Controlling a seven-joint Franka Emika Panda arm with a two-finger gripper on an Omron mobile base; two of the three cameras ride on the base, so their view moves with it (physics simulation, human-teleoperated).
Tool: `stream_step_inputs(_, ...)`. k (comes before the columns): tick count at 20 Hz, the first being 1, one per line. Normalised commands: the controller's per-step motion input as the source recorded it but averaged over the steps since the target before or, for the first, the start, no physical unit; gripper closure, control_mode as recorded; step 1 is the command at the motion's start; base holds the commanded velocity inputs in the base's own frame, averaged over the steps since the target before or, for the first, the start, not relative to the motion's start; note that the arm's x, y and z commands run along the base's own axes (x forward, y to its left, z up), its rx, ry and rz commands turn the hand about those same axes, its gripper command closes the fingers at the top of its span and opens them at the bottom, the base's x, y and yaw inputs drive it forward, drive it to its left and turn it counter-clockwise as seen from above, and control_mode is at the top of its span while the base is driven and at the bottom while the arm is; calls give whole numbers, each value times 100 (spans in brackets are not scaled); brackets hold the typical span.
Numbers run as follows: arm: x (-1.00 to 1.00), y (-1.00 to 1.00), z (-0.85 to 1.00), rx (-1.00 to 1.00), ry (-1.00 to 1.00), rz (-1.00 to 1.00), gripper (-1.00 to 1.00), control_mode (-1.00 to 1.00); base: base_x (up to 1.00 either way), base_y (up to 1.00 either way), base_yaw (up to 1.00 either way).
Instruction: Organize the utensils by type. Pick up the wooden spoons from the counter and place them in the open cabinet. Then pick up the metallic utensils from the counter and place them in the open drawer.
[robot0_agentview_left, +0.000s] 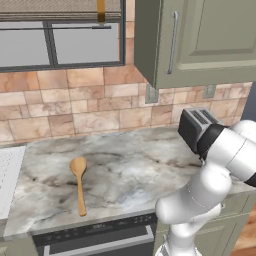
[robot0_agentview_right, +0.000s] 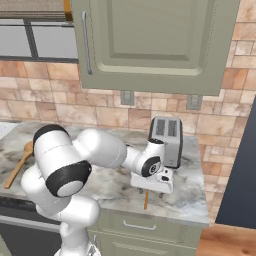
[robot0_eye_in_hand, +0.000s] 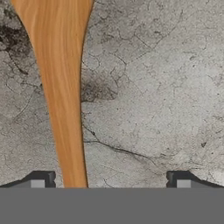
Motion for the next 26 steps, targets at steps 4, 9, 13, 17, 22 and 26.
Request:
stream_step_inputs(4,1,0,-13,0,0,0,100,-100,0,0,0)
stream_step_inputs(9,0,0,0,0,0,0,100,-100,0,0,0)
stream_step_inputs(13,0,12,17,0,0,0,100,-100,0,0,0)
stream_step_inputs(17,-4,8,37,0,-1,0,100,-100,0,0,0)
stream_step_inputs(22,-19,14,51,0,-2,0,100,-100,0,0,0)
stream_step_inputs(26,-34,25,49,-2,-9,0,100,-100,0,0,0)
